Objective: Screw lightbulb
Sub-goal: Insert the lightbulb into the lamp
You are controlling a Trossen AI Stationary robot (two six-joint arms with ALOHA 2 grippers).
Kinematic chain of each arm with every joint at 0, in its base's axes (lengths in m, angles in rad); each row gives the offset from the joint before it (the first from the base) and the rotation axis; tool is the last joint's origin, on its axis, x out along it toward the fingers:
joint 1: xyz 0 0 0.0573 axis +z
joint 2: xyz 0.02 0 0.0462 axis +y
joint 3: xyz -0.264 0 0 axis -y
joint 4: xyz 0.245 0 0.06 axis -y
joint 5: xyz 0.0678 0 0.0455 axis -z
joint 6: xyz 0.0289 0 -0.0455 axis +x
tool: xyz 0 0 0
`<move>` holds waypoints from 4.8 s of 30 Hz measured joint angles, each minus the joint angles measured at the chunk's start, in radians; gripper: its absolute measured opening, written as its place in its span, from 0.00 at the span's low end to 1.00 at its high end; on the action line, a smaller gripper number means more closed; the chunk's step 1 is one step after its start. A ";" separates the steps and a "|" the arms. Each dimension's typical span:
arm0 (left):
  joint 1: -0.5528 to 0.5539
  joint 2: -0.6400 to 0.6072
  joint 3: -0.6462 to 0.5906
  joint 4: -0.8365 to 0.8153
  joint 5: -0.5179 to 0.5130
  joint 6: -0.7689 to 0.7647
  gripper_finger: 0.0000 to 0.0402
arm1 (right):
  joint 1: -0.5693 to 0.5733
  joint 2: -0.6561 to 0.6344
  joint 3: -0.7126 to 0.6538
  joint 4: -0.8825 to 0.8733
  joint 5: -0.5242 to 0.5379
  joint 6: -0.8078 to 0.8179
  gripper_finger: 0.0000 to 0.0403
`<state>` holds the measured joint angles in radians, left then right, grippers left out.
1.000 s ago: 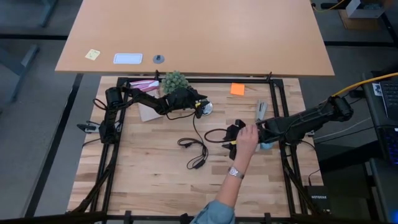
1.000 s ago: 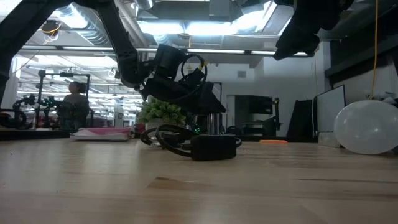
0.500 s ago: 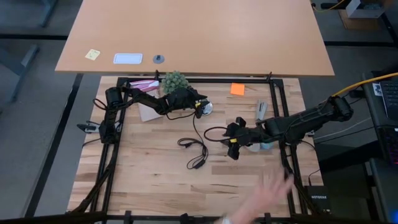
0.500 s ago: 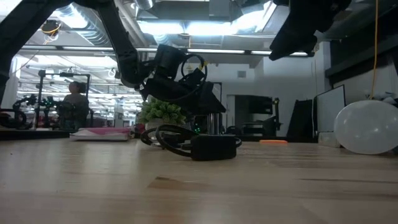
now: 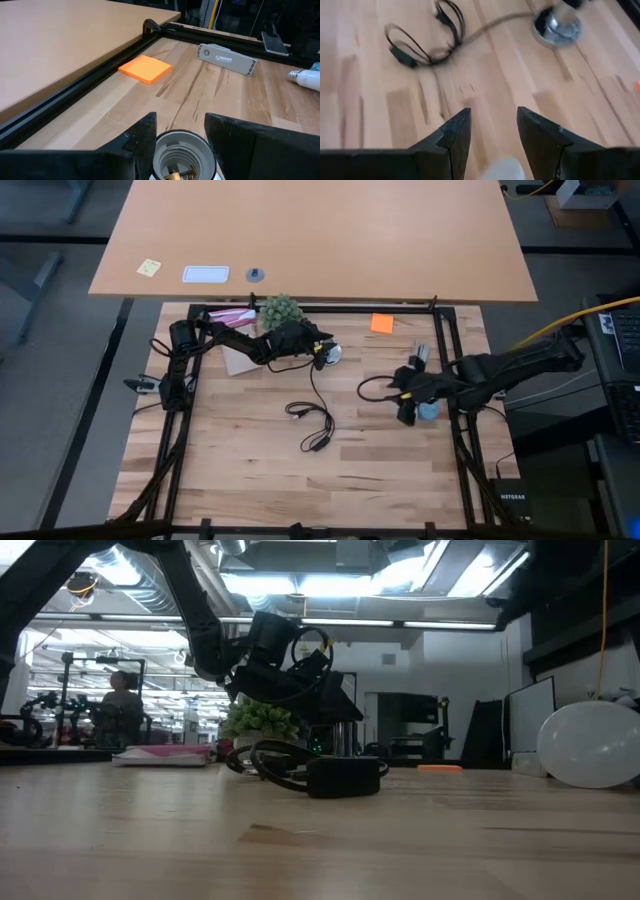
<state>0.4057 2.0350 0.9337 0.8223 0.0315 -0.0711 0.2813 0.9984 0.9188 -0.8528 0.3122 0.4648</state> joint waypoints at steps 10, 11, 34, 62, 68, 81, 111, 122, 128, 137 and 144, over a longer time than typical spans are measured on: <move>0.000 0.000 0.000 0.000 0.000 0.000 0.39 | 0.000 -0.052 0.000 -0.213 -0.001 0.001 0.41; 0.000 0.000 0.000 0.000 0.000 0.000 0.39 | 0.000 -0.051 0.000 -0.232 -0.002 0.002 0.41; 0.000 0.000 0.000 0.003 0.000 0.000 0.39 | 0.000 -0.045 -0.026 -0.483 -0.018 0.102 0.41; -0.079 -0.054 -0.003 -0.014 0.038 -0.187 0.39 | 0.000 0.078 -0.326 0.051 -0.170 0.024 0.41; -0.106 -0.113 -0.003 -0.008 0.057 -0.185 0.39 | 0.000 0.170 -0.324 0.177 -0.155 0.024 0.41; -0.138 -0.227 0.000 -0.005 0.056 -0.075 0.39 | 0.000 0.365 -0.322 0.398 -0.114 0.023 0.41; -0.140 -0.249 0.000 -0.003 0.055 -0.051 0.39 | 0.000 0.380 -0.328 0.570 -0.016 0.025 0.36; -0.140 -0.249 0.000 -0.003 0.055 -0.060 0.39 | 0.000 0.509 -0.324 0.627 -0.059 0.027 0.43; -0.140 -0.249 0.001 -0.004 0.055 -0.060 0.39 | 0.000 0.552 -0.323 0.692 -0.046 -0.004 0.43; -0.140 -0.249 0.001 -0.004 0.055 -0.060 0.39 | -0.001 0.466 -0.328 0.692 0.063 -0.033 0.36; -0.144 -0.249 0.001 0.014 0.085 -0.047 0.39 | 0.000 0.392 -0.328 0.692 0.236 -0.043 0.41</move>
<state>0.2615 1.7859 0.9344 0.8364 0.1167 -0.1180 0.2810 1.3904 0.5911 -0.1612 0.5482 0.4215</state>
